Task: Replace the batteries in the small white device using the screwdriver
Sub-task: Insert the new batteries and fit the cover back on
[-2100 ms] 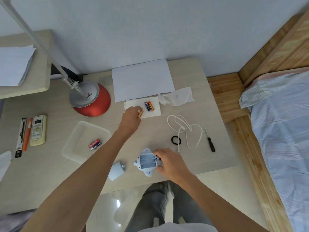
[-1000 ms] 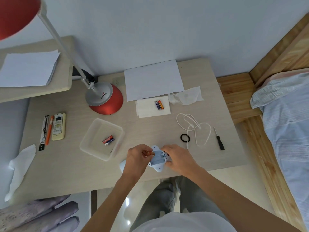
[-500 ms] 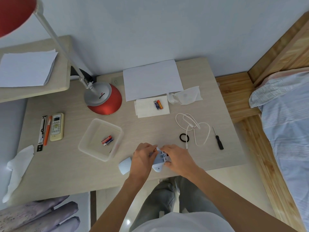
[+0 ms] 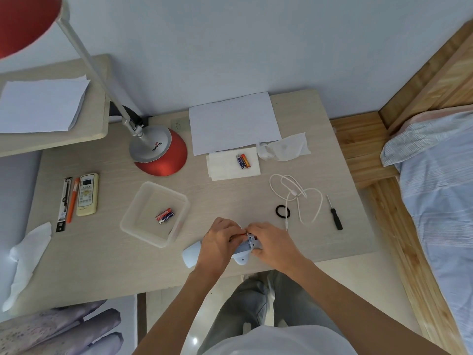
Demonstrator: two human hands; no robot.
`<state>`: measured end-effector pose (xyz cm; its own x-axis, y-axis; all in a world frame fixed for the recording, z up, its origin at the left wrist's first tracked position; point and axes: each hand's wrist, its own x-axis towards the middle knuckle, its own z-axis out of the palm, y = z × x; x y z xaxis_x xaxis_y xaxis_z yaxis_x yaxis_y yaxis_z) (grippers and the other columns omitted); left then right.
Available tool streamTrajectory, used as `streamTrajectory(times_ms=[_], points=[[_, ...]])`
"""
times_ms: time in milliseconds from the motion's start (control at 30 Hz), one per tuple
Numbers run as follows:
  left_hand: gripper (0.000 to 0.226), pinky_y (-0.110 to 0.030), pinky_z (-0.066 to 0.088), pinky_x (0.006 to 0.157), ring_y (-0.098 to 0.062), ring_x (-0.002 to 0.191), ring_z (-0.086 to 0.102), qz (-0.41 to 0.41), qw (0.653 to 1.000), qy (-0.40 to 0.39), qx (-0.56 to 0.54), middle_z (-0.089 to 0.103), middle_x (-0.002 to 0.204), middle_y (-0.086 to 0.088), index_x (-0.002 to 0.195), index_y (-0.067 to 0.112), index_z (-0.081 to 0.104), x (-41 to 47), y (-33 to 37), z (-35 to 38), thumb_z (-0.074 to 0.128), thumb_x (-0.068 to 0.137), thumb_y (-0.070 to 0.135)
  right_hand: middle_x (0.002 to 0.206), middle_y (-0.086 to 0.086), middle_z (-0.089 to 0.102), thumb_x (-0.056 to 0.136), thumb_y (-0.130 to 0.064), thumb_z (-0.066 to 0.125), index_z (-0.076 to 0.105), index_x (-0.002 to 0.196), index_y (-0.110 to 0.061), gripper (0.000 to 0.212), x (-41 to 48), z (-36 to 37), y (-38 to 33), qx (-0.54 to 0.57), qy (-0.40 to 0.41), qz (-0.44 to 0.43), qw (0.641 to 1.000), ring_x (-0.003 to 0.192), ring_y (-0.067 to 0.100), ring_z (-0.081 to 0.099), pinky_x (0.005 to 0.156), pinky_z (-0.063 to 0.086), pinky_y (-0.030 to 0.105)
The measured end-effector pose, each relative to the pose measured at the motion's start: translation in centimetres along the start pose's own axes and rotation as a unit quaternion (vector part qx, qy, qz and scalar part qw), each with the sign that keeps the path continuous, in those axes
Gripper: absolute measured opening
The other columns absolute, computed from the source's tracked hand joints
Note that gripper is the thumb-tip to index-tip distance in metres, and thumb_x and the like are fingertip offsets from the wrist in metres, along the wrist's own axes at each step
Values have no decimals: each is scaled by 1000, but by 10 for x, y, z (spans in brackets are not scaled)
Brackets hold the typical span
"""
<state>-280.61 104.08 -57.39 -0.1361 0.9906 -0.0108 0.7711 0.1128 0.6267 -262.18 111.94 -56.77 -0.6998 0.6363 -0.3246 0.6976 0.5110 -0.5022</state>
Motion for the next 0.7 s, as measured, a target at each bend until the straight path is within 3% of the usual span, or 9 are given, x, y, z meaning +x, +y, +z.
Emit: streamTrajectory(times_ms=[233,533,700], points=[[19,-23,53,83,-12,96,61,-66,997,7,-45,74,102,7,102,25,86,-1,-7,4,88,85,17,117,-14,65,87,-29,73,59,124,-30,39,0,0,-3,4,4,1,1000,104,12,58,81,58,33],[15,-30,57,73,-14,87,59,-63,997,-1,-33,68,94,3,95,22,86,7,-10,9,92,81,22,125,-9,66,91,-32,75,58,138,-27,50,-3,-3,-2,13,5,3,1000,111,15,59,90,56,32],[16,-19,47,72,-14,83,58,-78,996,3,-37,66,88,3,92,19,86,7,-11,9,94,78,21,128,-10,65,91,-34,76,58,140,-27,52,-3,-5,-5,16,3,5,1000,114,14,59,91,53,30]])
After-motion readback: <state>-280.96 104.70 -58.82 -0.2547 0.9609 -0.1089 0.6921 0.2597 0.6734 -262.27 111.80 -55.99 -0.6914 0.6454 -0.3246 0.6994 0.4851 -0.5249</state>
